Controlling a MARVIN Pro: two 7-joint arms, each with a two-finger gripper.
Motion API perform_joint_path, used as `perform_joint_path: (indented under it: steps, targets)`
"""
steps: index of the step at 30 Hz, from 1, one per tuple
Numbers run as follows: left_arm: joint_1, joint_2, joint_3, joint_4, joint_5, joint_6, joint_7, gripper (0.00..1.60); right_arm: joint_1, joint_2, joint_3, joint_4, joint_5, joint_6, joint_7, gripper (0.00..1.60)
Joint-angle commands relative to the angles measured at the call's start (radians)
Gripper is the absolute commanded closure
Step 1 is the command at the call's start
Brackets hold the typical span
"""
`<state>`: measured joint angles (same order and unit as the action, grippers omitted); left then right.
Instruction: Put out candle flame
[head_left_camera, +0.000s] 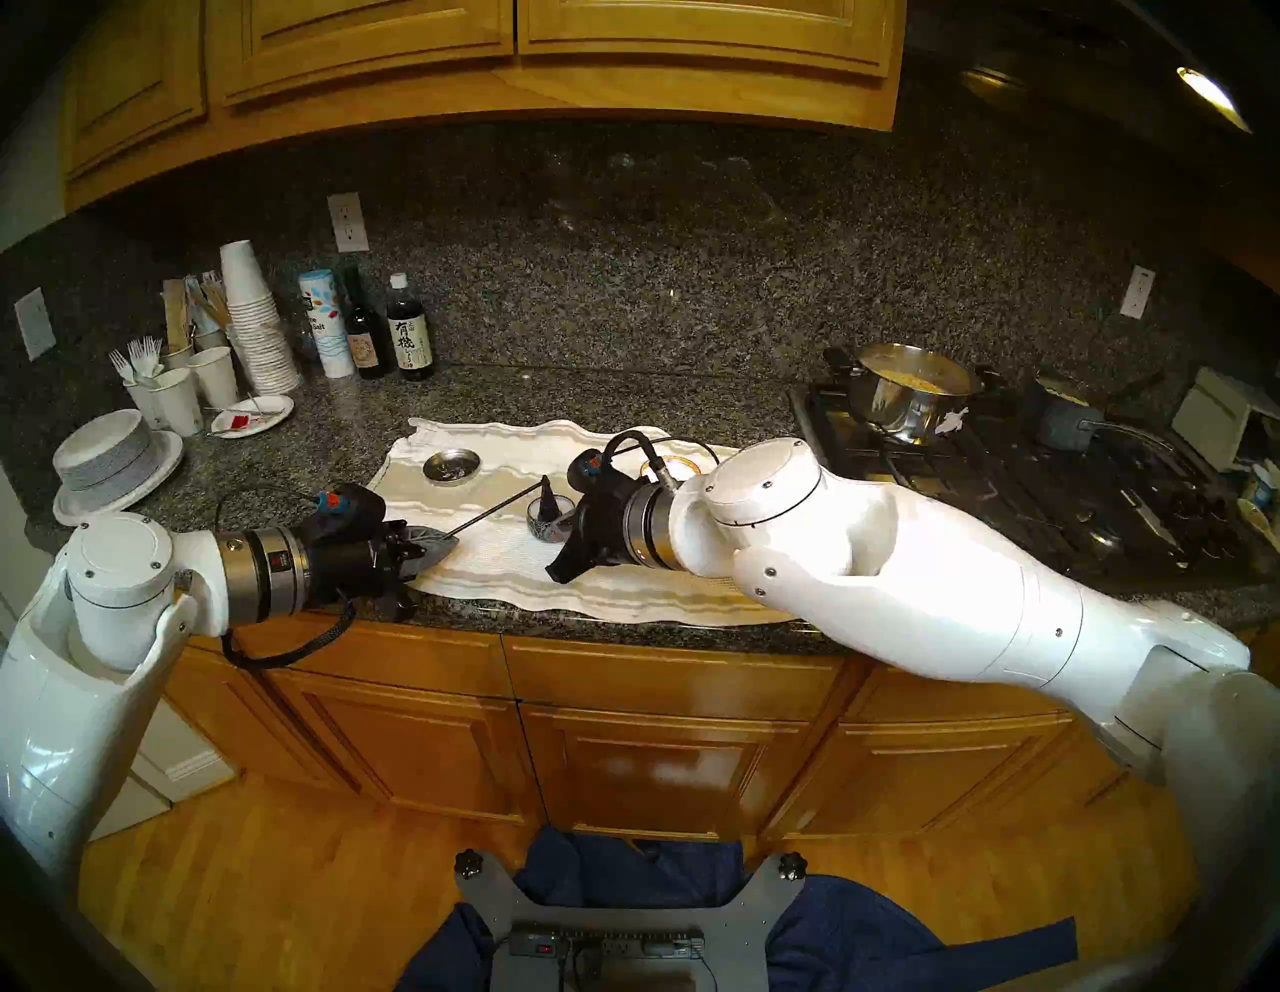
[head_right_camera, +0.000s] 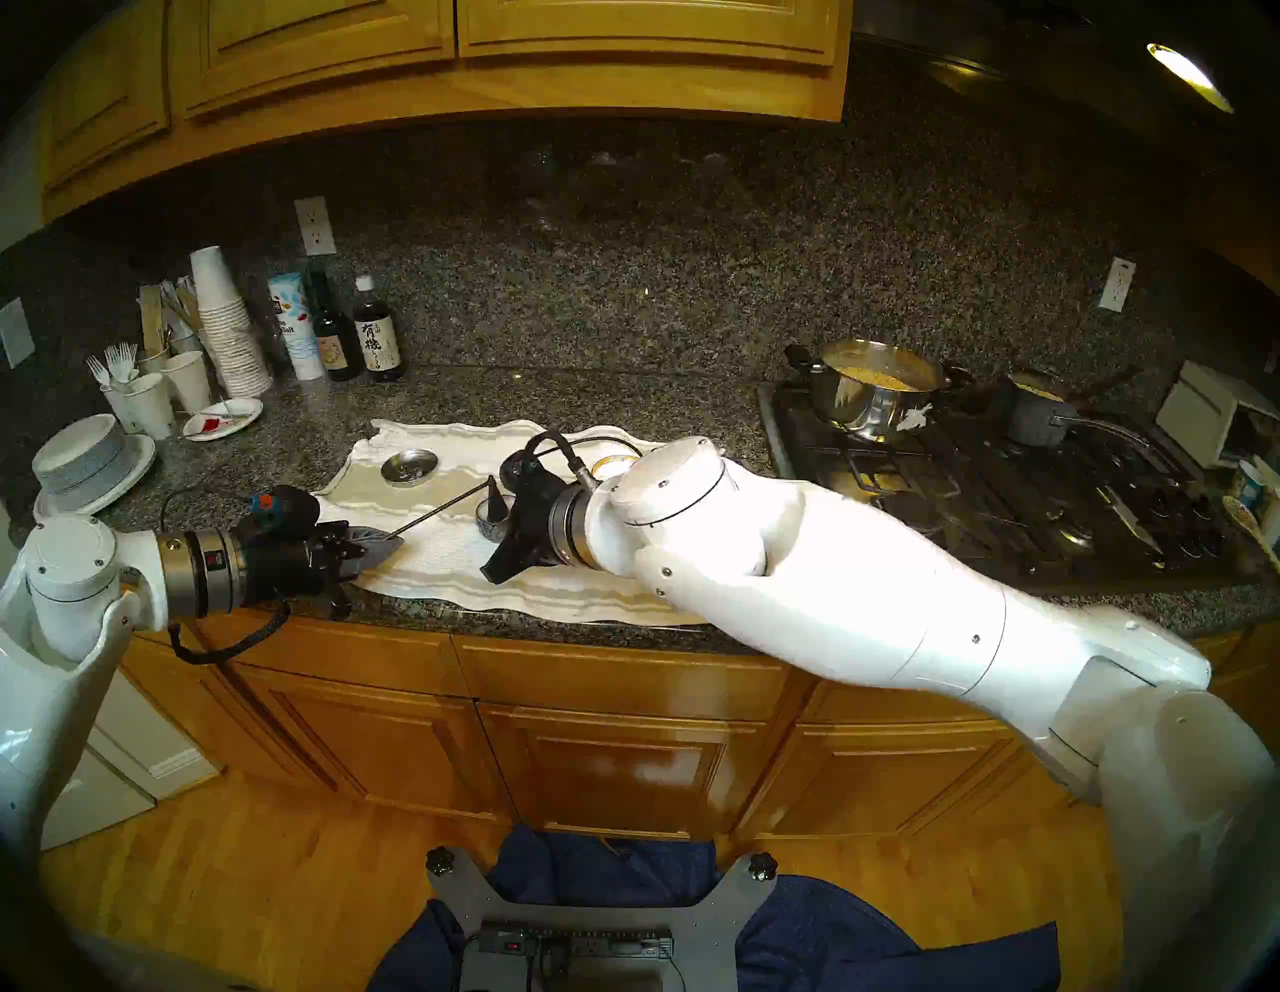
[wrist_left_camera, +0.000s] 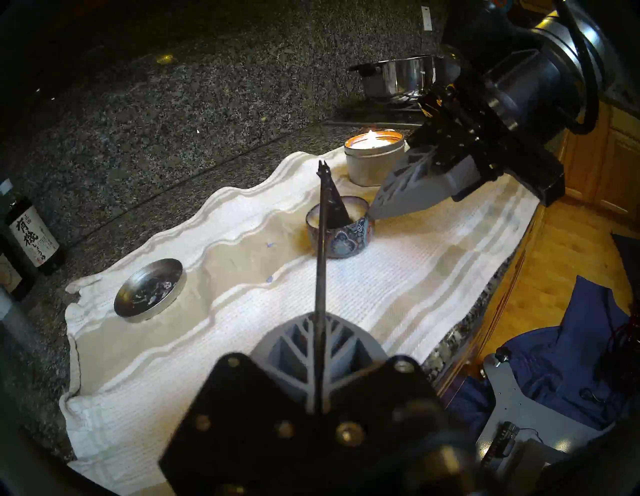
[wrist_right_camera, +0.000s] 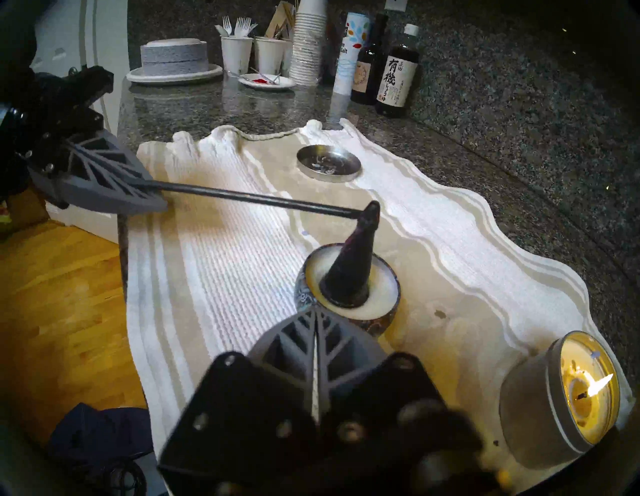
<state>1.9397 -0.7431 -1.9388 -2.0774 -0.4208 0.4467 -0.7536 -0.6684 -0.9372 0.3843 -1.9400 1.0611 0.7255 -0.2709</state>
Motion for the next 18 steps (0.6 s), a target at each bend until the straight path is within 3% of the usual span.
perform_joint_path:
  steps: [1, 18]
  targets:
    - [-0.024, 0.009, -0.02, 0.0, -0.012, -0.013, -0.011, 1.6, 0.023, -0.012, 0.03, -0.006, -0.002, -0.011, -0.015, 1.6]
    - [-0.031, 0.013, -0.02, -0.003, -0.01, -0.006, -0.015, 1.6, 0.03, -0.005, 0.058, -0.012, 0.012, -0.006, -0.019, 1.6]
